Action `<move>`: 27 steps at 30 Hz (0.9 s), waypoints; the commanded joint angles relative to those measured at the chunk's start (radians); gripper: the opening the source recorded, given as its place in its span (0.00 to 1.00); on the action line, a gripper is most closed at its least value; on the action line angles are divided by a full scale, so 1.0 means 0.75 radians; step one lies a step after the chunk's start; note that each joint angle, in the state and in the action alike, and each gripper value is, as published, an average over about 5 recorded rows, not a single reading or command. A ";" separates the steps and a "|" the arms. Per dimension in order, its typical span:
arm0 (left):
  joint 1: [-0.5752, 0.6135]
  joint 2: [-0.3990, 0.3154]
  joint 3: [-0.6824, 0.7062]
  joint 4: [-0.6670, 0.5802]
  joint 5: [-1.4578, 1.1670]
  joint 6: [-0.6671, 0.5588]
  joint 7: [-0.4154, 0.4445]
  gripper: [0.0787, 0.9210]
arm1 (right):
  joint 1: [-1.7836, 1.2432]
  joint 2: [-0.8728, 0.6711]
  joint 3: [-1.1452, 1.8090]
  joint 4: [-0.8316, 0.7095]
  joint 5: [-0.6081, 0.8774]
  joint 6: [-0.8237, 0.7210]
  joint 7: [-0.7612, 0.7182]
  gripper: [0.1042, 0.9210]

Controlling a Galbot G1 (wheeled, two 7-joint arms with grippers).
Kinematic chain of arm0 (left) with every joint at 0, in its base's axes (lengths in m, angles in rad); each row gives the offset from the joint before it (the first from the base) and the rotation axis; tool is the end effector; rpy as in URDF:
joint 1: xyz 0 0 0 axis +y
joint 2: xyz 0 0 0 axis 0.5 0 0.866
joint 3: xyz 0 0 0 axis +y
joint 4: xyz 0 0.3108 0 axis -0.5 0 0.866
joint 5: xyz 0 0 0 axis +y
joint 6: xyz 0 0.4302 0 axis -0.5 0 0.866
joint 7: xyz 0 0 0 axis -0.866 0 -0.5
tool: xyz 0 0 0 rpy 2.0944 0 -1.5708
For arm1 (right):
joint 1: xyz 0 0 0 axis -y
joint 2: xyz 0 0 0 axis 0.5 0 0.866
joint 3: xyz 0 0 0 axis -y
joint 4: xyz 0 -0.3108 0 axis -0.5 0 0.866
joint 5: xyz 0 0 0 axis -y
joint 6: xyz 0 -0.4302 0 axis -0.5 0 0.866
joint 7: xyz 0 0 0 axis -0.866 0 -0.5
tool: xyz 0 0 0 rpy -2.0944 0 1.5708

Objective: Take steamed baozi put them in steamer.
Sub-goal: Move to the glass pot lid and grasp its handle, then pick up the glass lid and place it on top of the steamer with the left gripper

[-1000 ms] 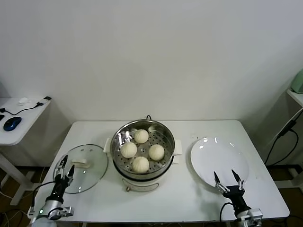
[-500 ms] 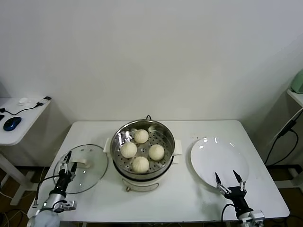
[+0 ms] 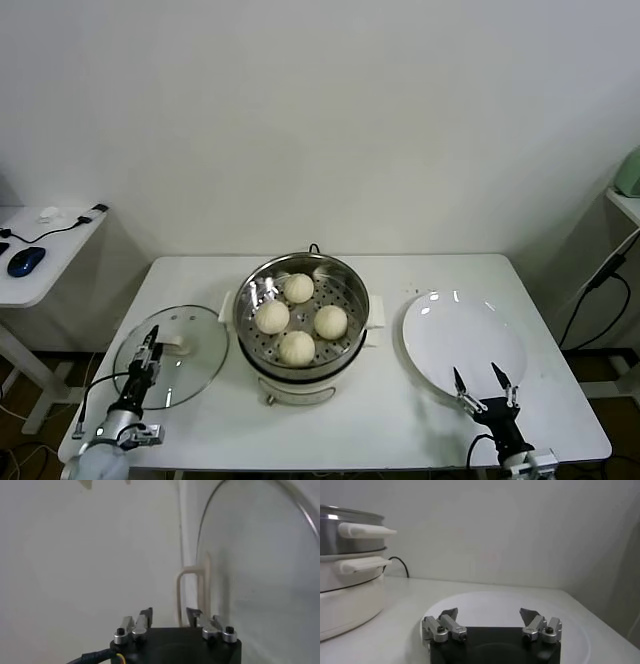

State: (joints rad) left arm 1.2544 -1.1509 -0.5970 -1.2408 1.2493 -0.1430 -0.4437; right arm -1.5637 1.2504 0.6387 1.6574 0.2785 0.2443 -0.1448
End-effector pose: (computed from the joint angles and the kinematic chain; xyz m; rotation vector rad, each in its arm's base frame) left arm 0.3151 0.2108 -0.4739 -0.0302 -2.1010 -2.2666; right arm 0.2496 -0.1329 -0.4226 0.1245 -2.9771 0.0947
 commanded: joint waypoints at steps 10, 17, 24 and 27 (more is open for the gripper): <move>-0.034 -0.011 0.001 0.078 0.026 -0.015 -0.035 0.13 | -0.011 0.001 0.001 0.011 -0.003 0.002 -0.002 0.88; -0.044 -0.032 0.000 0.061 0.017 -0.031 -0.047 0.06 | -0.020 0.001 0.011 0.021 -0.002 0.002 0.000 0.88; 0.011 -0.054 -0.047 -0.190 -0.099 0.042 0.051 0.06 | -0.027 0.008 0.021 0.046 -0.051 -0.013 0.017 0.88; 0.056 -0.049 -0.079 -0.362 -0.189 0.112 0.163 0.06 | -0.028 0.017 0.028 0.058 -0.092 -0.031 0.038 0.88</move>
State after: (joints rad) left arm 1.2956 -1.1723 -0.6599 -1.4465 1.1431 -0.0629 -0.3340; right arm -1.5840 1.2570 0.6554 1.6878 0.2580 0.2365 -0.1357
